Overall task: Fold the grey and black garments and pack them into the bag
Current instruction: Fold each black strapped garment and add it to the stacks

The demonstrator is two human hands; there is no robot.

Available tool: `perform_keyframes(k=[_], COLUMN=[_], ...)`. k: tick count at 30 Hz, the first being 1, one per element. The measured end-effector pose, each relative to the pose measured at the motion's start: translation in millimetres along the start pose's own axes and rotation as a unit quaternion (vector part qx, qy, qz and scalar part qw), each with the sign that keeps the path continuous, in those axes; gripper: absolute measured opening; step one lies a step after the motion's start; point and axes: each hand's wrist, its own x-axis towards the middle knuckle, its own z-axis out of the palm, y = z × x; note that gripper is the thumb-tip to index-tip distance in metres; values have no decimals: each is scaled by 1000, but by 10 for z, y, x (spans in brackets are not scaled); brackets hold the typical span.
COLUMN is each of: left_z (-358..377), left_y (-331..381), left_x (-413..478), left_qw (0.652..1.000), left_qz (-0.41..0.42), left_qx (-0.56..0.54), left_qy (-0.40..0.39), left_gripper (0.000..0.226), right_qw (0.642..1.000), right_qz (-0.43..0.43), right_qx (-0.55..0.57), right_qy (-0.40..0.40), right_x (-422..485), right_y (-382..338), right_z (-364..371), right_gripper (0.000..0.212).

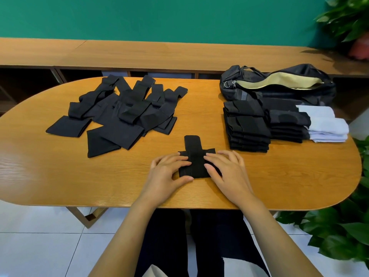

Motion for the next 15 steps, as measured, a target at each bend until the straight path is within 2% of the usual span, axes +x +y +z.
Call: perform_keyframes(k=[4,10,15], left_z=[-5,-18,-35], left_y=[7,26,36], left_x=[5,-4,-4], left_qw=[1000,999,998], left_qz=[-7,-2,5], left_qx=[-11,-34,-50], left_qy=[14,40,41], left_gripper=[51,50,62], right_qw=[999,996,990], right_qz=[-38,-81,-79], right_qx=[15,17,53], right_qy=[-1,44,103], right_x=[-8,-19,-26], right_y=[6,30,10], right_z=[-19,-1,-36], right_gripper=[63,41,33])
